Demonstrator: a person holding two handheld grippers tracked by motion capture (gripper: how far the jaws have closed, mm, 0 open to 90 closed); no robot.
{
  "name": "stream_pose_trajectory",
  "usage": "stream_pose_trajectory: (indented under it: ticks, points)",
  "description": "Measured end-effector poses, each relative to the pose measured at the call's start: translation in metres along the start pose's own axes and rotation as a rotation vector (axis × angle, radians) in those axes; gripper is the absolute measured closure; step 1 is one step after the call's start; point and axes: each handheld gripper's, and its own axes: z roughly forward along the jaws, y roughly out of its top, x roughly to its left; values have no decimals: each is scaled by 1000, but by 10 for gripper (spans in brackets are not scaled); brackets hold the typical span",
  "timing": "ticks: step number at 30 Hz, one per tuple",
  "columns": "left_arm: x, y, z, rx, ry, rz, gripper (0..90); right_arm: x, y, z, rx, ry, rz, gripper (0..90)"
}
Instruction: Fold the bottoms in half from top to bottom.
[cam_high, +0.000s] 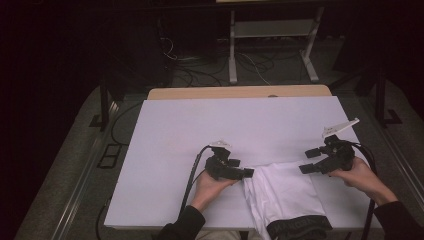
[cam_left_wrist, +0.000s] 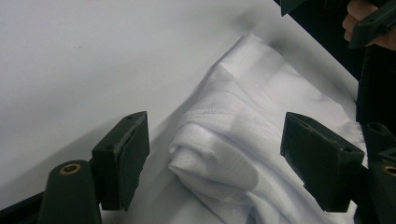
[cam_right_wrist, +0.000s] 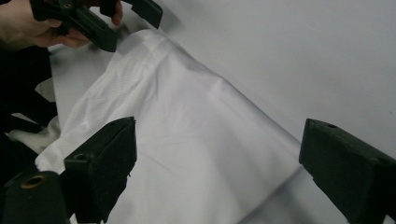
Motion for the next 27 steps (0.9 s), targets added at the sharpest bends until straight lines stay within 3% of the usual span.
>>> stream_pose_trajectory:
  ticks: [7, 14, 22, 27]
  points:
    - [5, 0, 3, 1, -3, -10, 227, -16, -6, -3, -16, -24, 38, 128]
    - [10, -1, 5, 7, -12, -33, 227, -31, -10, 5, 7, -44, 70, 139]
    - [16, -2, 5, 13, -26, -52, 226, -40, -10, 13, 21, -37, 77, 193]
    - [16, -2, 5, 15, -38, -53, 227, -45, -10, 18, 38, -18, 77, 275]
